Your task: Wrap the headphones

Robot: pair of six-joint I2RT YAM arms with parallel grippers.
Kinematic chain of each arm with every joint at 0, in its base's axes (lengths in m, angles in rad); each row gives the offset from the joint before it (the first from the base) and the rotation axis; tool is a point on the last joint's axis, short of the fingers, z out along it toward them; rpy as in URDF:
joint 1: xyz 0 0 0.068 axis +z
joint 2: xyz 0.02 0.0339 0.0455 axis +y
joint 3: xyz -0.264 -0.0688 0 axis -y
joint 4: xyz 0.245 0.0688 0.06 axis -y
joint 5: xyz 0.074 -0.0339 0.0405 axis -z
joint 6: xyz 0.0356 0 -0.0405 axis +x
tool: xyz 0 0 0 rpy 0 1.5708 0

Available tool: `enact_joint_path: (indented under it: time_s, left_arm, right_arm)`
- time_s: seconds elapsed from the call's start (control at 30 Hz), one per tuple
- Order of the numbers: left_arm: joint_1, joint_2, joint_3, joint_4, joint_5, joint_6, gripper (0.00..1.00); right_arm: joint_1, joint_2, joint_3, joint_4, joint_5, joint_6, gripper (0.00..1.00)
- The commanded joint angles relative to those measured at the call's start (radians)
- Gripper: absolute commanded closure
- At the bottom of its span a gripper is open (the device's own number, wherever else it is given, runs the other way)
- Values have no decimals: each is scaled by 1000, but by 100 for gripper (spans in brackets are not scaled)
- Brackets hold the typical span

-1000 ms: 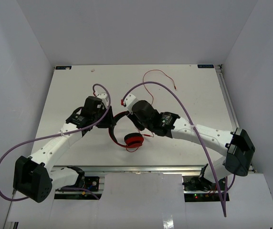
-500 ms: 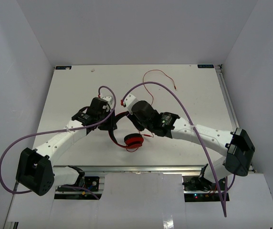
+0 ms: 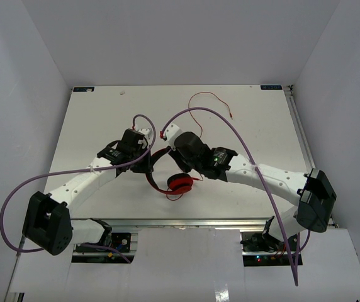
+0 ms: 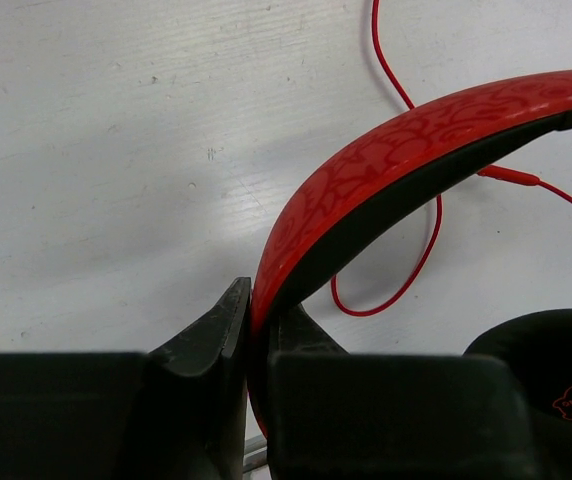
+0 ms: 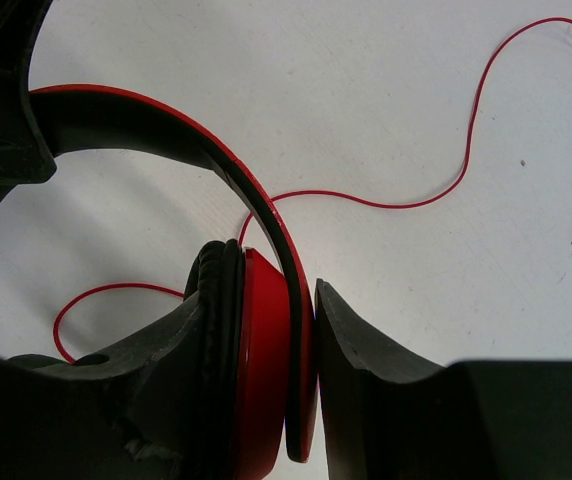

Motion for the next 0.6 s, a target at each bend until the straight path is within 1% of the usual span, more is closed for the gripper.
enact_joint_path:
  time_s: [0.0, 0.1, 0.17, 0.3, 0.4, 0.57]
  left_arm:
    - [6, -23, 61, -25, -22, -17, 100]
    - [6, -45, 104, -68, -69, -19, 100]
    - [6, -66, 149, -101, -102, -26, 100]
    - [7, -98, 228, -177, -122, -33, 100]
    - [6, -123, 274, -214, -138, -37, 100]
    - [7, -204, 366, -301, -150, -38, 100]
  right_arm:
    - [-1, -84, 26, 54, -31, 14, 48]
    - [-1, -136, 29, 42, -57, 8, 32]
    - [0, -186, 30, 31, -69, 4, 27]
    - [-1, -291, 28, 29, -104, -5, 21]
    - [-1, -358, 30, 19, -168, -8, 21]
    - [-1, -499, -18, 29, -287, -8, 19]
